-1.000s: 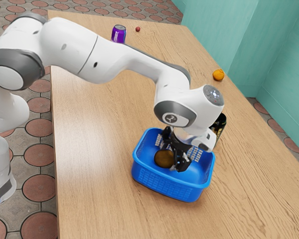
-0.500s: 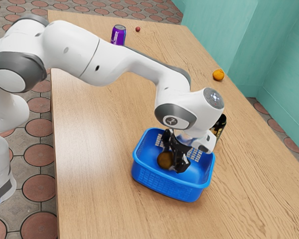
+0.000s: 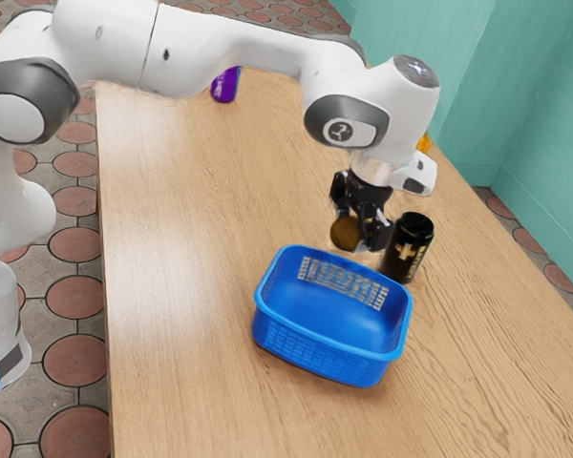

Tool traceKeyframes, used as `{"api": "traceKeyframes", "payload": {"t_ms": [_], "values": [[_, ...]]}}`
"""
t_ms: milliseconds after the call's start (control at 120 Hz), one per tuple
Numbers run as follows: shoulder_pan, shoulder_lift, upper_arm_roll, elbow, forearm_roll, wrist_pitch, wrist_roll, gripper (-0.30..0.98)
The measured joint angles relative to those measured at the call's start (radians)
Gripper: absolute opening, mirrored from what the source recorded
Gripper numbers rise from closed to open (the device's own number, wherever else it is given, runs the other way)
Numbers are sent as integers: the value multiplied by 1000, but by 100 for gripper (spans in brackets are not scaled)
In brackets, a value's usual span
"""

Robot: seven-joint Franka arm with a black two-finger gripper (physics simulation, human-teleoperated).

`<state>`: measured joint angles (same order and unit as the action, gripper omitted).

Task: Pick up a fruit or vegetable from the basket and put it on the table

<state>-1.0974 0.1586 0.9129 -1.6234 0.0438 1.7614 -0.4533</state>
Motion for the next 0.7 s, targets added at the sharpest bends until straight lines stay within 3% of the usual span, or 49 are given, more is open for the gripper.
{"api": "traceKeyframes", "payload": {"t_ms": [117, 217, 425, 550, 700], "values": [[88, -3, 64, 68, 1, -44, 18, 32], [201, 15, 64, 86, -19, -61, 40, 32], [299, 39, 60, 89, -40, -77, 75, 32], [326, 46, 60, 88, -65, -90, 93, 52], [316, 2, 64, 99, -73, -166, 111, 63]]}}
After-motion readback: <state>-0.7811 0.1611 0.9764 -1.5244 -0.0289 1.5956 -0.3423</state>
